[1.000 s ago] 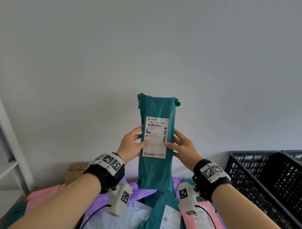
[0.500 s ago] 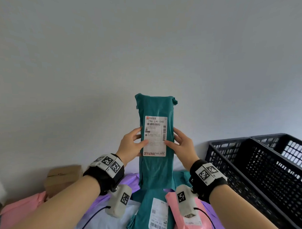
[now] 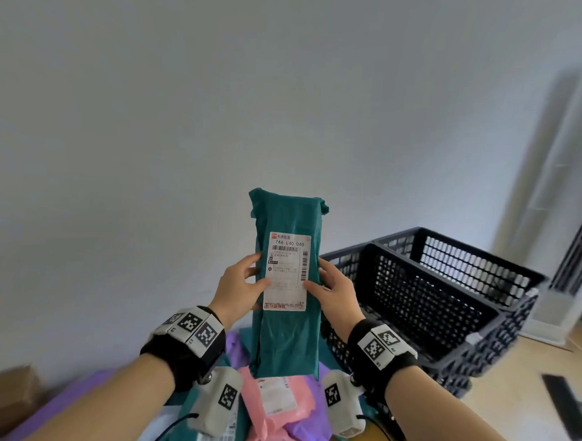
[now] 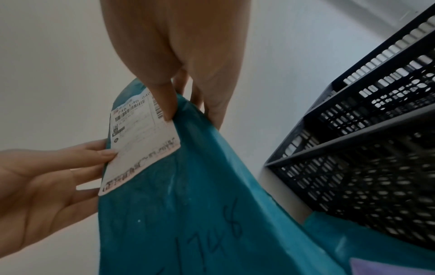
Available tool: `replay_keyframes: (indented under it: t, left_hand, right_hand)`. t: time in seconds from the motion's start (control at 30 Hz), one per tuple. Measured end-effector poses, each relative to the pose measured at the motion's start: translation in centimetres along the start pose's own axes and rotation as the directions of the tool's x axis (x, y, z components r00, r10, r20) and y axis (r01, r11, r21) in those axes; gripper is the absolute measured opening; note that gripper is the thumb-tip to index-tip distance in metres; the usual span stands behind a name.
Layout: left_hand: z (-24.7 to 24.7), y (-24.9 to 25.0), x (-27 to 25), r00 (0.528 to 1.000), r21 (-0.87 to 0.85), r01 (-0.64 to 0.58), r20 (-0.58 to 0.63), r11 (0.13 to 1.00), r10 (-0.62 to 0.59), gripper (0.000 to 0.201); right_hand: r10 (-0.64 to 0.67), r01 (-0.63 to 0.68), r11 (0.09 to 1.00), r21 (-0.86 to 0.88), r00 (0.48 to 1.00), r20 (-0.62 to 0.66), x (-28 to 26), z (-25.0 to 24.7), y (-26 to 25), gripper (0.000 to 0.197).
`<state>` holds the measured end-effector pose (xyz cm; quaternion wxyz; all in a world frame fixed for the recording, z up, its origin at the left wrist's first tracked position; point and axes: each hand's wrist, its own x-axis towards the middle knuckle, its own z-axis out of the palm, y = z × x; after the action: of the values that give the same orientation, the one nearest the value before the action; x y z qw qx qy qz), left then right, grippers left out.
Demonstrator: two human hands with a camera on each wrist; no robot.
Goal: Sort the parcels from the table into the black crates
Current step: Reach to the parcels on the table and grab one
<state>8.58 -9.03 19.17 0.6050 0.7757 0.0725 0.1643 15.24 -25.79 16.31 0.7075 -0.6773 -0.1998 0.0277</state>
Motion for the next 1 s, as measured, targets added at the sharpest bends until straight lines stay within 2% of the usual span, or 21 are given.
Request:
replay_keyframes:
  t: [0.23,0.4,0.53,0.77,0.9,1.0]
  left_hand:
    - [11.1,3.1,-2.5,0.999,0.033,-0.020,0.042,0.999,0.019,0.049]
    - [19.5,5.5,-4.5,0.997,-0.006,0.017,0.069,1.000,-0.016,0.048]
    - [25.0,7.1,-5.3,0.998,0.024,0.025,0.064,0.999,-0.027,0.054]
    - [30.9,8.9,-4.0,0.994,0.036,0.032,0.104,0.999,-0.036,0.053]
    - [33.2,9.4,-1.5,0.991,0.033,0.000,0.132,0.999,-0.004,0.051]
    - [34.3,9.5,1.1,0.987,0.020,0.023,0.157,1.000,-0.026,0.050]
  right_hand:
    - [-0.002,0.001,1.000,-0.026,0.999,-0.039,-3.6,-11.4,-0.9,0.048]
    - [-0.029,0.028,0.999,-0.040,0.999,-0.026,-5.5,-20.2,-2.1,0.046]
    - [0.000,-0.003,0.998,-0.068,0.999,-0.040,-6.3,-25.9,-2.7,0.049]
    - [0.040,-0.043,0.996,-0.074,0.998,-0.046,-5.3,-32.3,-3.3,0.053]
    - [0.035,-0.040,0.994,-0.101,0.998,-0.049,-3.1,-34.8,-3.3,0.053]
    - [0.034,-0.041,0.990,-0.136,0.998,-0.051,-0.7,-36.1,-3.1,0.054]
